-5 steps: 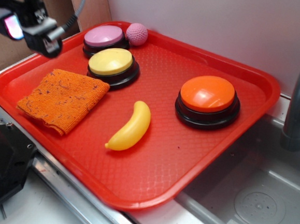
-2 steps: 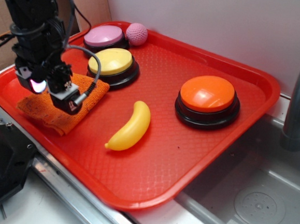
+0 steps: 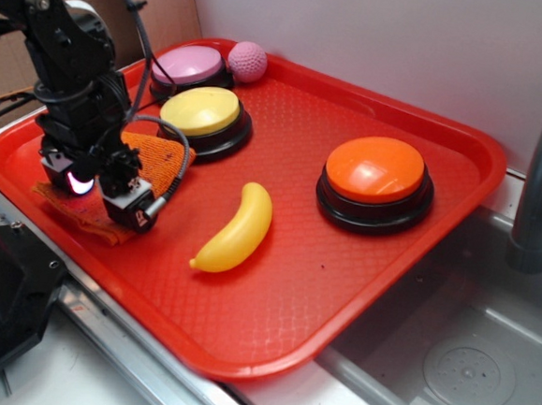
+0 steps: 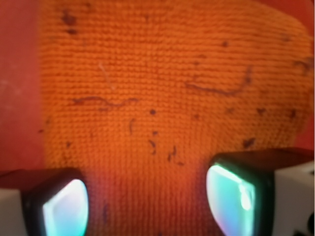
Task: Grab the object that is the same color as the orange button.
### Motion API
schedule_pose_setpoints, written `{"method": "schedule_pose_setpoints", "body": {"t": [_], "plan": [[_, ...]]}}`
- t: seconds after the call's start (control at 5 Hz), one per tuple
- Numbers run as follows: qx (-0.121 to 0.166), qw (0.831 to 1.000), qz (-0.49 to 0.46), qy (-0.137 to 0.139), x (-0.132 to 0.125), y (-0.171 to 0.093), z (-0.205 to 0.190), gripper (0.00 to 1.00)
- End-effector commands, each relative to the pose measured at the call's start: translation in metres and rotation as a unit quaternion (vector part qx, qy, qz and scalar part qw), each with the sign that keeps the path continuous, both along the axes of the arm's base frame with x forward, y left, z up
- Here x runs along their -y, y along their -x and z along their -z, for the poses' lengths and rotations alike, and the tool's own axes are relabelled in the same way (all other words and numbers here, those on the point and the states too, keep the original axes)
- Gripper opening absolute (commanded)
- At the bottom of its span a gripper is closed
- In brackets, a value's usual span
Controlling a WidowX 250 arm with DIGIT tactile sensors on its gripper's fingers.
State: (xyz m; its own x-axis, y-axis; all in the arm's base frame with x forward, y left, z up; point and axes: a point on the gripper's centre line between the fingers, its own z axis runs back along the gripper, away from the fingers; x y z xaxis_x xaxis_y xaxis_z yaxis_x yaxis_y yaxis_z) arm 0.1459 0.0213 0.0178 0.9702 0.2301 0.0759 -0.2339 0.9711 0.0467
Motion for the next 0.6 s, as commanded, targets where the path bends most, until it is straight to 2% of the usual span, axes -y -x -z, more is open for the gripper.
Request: {"method": "schedule_pose_setpoints", "body": {"t": [0.0, 0.4], "plan": [[0.005, 0.999, -0.022, 0.025, -0.0036, -0.0012, 0.0074, 0.00], [0.001, 1.000, -0.026, 0.009, -0.0049, 0.0001, 0.0061, 0.00]]}}
